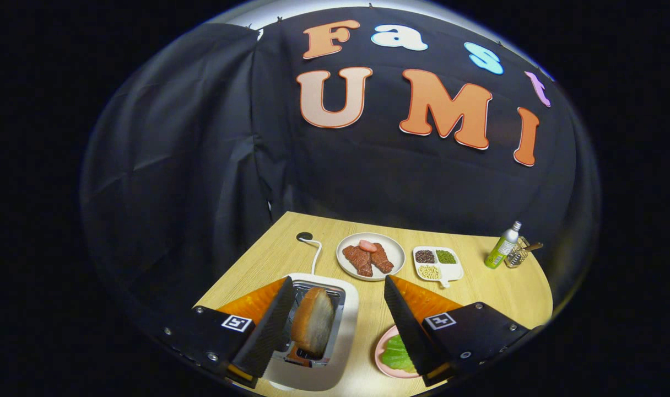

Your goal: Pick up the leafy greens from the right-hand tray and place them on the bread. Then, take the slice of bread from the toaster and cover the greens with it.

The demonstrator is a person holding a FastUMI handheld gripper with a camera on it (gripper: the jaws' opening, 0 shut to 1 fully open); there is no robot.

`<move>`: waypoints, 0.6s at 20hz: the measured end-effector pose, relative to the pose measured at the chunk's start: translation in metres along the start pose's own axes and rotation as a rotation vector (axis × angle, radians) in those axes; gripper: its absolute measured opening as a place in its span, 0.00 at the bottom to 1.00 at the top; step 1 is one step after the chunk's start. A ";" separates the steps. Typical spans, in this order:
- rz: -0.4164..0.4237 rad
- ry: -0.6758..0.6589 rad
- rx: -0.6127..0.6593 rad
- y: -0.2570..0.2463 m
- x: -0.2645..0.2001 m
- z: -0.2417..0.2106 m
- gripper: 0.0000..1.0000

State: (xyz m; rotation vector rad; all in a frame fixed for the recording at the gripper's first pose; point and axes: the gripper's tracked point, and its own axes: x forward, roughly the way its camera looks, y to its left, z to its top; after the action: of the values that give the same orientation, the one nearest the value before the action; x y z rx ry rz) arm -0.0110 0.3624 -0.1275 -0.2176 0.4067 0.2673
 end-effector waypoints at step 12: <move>0.006 0.094 -0.003 0.020 0.016 -0.035 0.72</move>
State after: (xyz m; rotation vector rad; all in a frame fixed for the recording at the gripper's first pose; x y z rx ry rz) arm -0.0155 0.3757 -0.1685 -0.2321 0.5001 0.2645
